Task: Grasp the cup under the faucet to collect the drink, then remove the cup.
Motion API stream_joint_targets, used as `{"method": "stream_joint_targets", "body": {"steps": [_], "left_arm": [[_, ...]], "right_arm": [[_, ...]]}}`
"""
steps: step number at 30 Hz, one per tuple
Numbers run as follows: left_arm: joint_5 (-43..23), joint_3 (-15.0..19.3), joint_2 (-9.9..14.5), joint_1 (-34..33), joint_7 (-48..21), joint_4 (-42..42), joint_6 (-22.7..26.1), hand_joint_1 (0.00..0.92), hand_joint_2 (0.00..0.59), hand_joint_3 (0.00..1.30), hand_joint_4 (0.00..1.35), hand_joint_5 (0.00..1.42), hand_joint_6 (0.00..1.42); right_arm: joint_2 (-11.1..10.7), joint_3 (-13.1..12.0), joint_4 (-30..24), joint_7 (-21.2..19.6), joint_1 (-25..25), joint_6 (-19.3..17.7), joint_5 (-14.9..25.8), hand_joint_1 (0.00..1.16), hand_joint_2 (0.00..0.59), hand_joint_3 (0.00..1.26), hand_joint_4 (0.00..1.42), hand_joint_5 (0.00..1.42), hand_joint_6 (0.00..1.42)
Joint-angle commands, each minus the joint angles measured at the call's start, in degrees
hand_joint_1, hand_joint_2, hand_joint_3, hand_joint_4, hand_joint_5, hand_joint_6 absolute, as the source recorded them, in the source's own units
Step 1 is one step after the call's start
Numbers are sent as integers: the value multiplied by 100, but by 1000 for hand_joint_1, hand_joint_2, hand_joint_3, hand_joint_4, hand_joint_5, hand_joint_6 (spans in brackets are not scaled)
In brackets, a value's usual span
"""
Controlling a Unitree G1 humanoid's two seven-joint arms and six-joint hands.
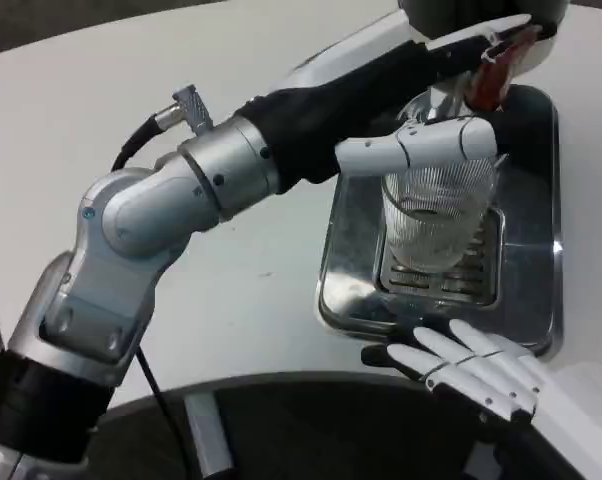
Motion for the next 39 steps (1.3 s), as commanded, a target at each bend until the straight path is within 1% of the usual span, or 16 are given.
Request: {"method": "stream_joint_targets", "body": {"steps": [1,7,20,27,32,36,39], "left_arm": [[201,-260,93,-92,-261,127,-157,0,106,89,0,58,147],[367,-380,199,-168,-335,191,-317,0,106,78,0,38,139],[713,-618,330,-326,-379,378,-680,0,100,74,0,26,138],[804,-674,340,-393,-371,496,-816,0,100,68,0,19,137],[861,-705,336,-430,-384,571,-897,0,101,67,0,14,137],[865,-719,341,-456,-391,621,-945,0,102,67,0,13,137],[874,-726,354,-475,-391,646,-966,0,102,67,0,12,137]], "right_arm": [[-8,96,-19,19,4,84,-47,461,404,165,87,37,67],[5,160,-19,35,-51,282,-24,461,404,165,87,36,66],[45,312,-5,62,-258,1110,149,461,404,152,65,16,63],[79,398,-25,48,-368,1541,260,455,399,148,63,15,63],[243,508,-60,-30,-443,1951,336,449,396,101,27,15,63],[539,609,-72,-166,-513,2337,332,455,390,69,0,15,95],[732,652,-53,-333,-568,2506,289,483,371,43,0,26,118]]}}
